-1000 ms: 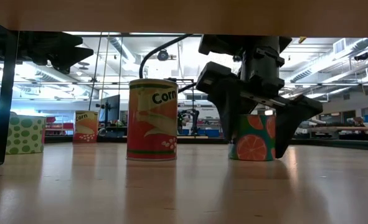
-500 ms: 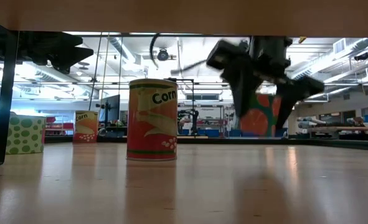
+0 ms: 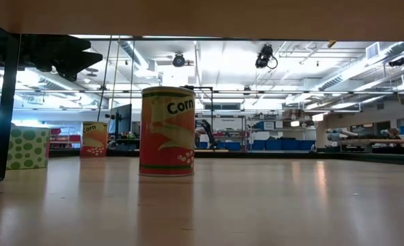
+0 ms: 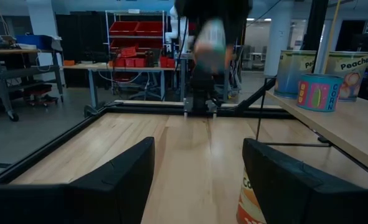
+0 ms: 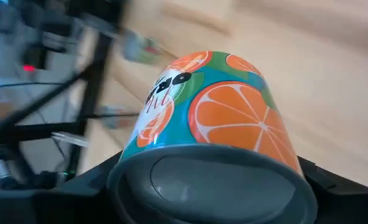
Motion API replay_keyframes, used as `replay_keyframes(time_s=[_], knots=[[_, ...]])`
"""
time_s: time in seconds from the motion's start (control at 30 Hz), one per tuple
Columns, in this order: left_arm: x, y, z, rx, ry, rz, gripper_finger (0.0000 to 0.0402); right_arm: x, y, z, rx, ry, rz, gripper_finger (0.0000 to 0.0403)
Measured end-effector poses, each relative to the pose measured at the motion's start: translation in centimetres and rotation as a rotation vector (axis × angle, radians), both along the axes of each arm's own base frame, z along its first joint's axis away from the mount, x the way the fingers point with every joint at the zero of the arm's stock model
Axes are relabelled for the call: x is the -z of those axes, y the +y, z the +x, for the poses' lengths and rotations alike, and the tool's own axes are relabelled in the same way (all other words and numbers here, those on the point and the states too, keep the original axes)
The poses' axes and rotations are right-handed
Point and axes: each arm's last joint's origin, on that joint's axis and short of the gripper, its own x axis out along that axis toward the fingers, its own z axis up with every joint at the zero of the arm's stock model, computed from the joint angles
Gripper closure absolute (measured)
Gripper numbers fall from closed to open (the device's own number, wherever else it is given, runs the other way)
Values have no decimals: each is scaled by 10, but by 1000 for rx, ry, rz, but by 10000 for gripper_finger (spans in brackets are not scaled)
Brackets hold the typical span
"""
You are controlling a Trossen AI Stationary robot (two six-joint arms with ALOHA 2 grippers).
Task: Pick and place cans onto a shelf
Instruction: Put the canned oranges on the shelf
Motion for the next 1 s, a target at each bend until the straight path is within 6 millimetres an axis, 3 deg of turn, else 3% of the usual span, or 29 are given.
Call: replay_keyframes(time_s=[0.23,0.33,0.43,0.7,0.83,1.0], knots=[[0,0,0,0,0,0,152,-85,34,-5,-198,-246,-154,116],[0,0,0,0,0,0,152,-108,58,-5,-319,-326,-241,116],[0,0,0,0,0,0,152,-118,83,1,-444,-365,-338,116],[0,0,0,0,0,0,152,-98,134,37,-783,-297,-587,116],[0,0,0,0,0,0,152,-73,152,38,-989,-148,-616,115],[0,0,0,0,0,0,152,-40,162,37,-1060,112,-547,115]])
